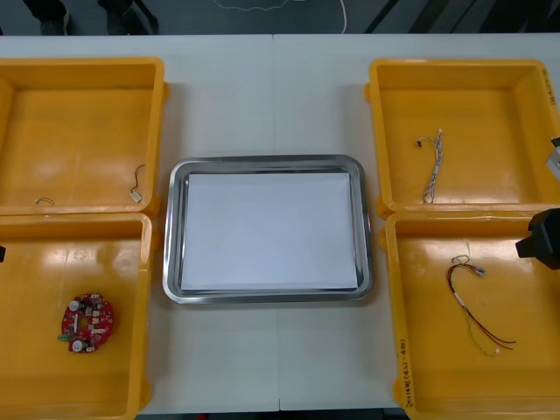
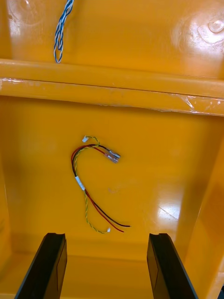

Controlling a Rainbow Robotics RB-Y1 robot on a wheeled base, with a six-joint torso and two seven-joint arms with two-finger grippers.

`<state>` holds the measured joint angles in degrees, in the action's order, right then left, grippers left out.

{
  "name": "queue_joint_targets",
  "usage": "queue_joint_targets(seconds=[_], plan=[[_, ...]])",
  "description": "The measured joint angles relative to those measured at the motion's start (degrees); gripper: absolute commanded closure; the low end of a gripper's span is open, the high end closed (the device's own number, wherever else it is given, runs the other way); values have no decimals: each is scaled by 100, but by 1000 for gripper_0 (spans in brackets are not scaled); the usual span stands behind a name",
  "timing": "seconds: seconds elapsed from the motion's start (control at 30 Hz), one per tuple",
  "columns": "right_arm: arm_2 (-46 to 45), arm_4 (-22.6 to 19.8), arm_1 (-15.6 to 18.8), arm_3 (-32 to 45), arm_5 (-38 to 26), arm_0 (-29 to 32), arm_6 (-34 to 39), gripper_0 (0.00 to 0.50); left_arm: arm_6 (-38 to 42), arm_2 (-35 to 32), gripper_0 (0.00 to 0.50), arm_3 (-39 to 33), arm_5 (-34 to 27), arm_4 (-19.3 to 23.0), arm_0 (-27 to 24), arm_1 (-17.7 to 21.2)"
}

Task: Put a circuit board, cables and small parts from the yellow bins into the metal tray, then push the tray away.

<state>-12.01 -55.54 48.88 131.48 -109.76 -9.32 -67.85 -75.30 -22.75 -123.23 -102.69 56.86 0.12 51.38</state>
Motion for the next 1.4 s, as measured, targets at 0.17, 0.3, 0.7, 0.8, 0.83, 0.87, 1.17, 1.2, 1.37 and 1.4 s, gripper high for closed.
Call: queue_joint_targets(seconds=[0.17,0.3,0.7,0.8,0.83,0.87,1.17,1.2,1.37,1.4], plan=[[0,0,0,0,0,0,0,0,0,0,0,0,0,0,0,0],[0,0,0,0,0,0,0,0,0,0,0,0,0,0,0,0],[0,0,0,0,0,0,0,0,0,0,0,0,0,0,0,0],[0,0,0,0,0,0,0,0,0,0,0,0,0,0,0,0],[0,0,0,0,0,0,0,0,0,0,0,0,0,0,0,0],[0,0,0,0,0,0,0,0,0,0,0,0,0,0,0,0],[0,0,0,0,0,0,0,0,0,0,0,0,0,0,0,0],[0,0,0,0,0,0,0,0,0,0,0,0,0,0,0,0],[0,0,0,0,0,0,0,0,0,0,0,0,0,0,0,0],[0,0,0,0,0,0,0,0,0,0,0,0,0,0,0,0]])
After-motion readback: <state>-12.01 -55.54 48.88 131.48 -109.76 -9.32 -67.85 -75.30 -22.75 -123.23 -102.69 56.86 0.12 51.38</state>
